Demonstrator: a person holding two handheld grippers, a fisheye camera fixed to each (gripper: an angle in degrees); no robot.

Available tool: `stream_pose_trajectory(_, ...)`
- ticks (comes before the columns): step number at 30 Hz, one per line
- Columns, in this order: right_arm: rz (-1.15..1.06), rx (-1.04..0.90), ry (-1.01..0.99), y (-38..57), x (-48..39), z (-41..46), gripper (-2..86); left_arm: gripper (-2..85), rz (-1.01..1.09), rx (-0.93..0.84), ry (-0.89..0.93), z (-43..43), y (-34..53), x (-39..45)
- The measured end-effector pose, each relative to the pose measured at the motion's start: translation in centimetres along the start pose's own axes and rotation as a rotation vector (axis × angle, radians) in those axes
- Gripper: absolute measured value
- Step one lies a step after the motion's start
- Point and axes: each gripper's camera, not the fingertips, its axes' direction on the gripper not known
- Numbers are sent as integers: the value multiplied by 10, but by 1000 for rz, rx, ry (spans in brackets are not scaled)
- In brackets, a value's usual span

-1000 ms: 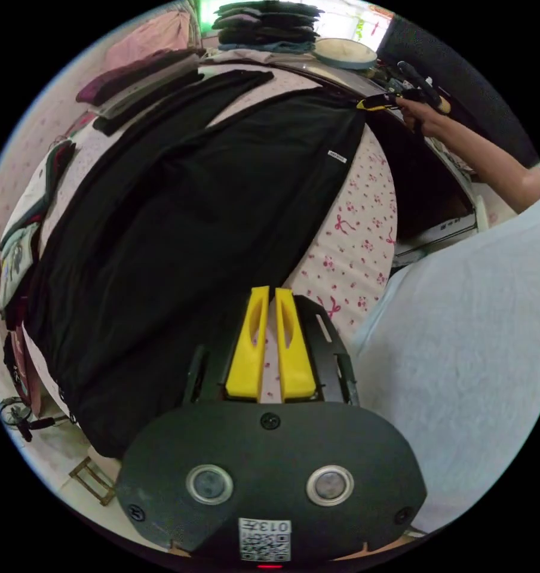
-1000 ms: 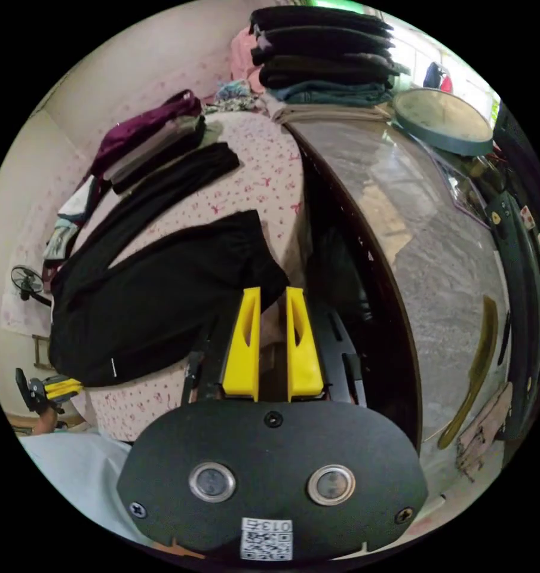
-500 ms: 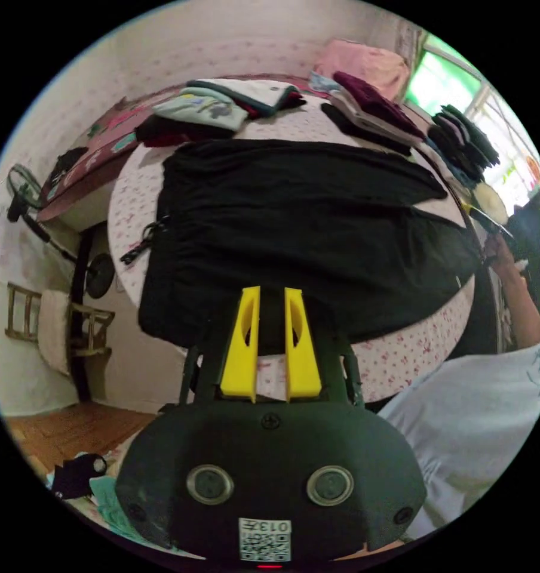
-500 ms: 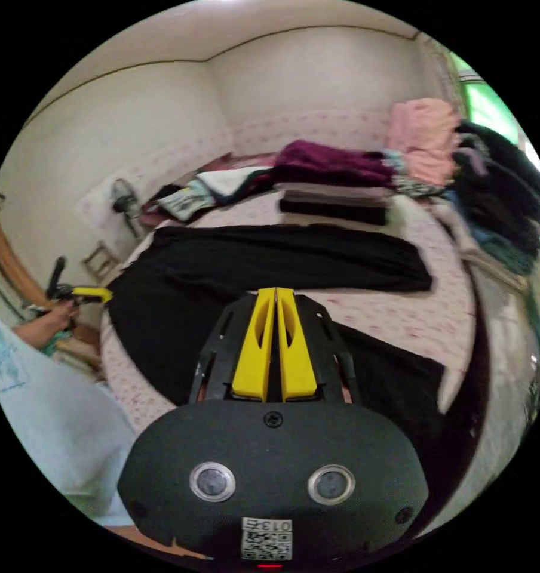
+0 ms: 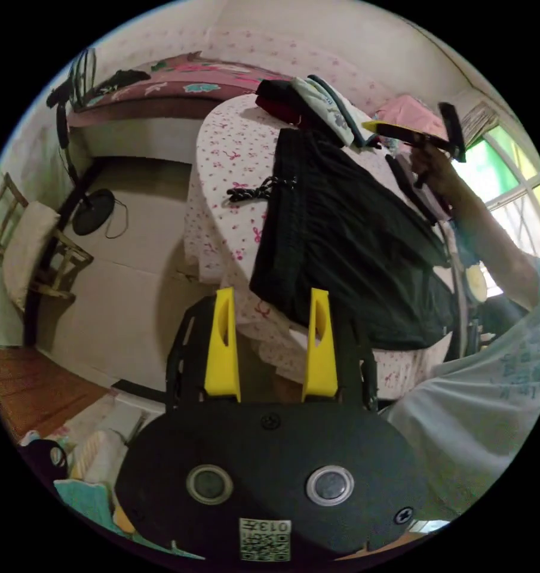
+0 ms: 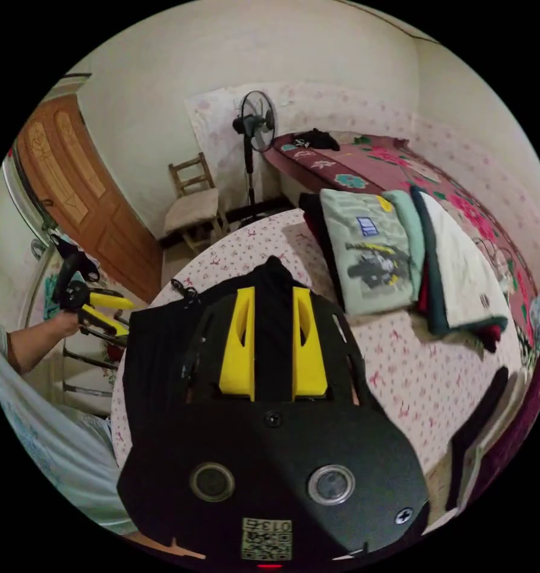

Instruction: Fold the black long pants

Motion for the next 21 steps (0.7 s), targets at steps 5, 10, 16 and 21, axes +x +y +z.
stream_pose_trajectory(5, -55, -208, -103, -103, 10, 75, 101, 133, 9, -22, 109, 11, -3, -26)
stream_pose_trajectory(10, -134, -416, -48, -152, 7, 134, 104, 105, -3, -53, 83, 13, -4, -42)
stream_pose_trajectory(16, -185, -524, -55, -167, 1, 154, 45, 70, 22, -62, 1, 10, -2, -41)
stream_pose_trajectory(21, -305, -383, -10, -177, -15, 127, 31, 32, 32, 35, 64, -17, 0, -37)
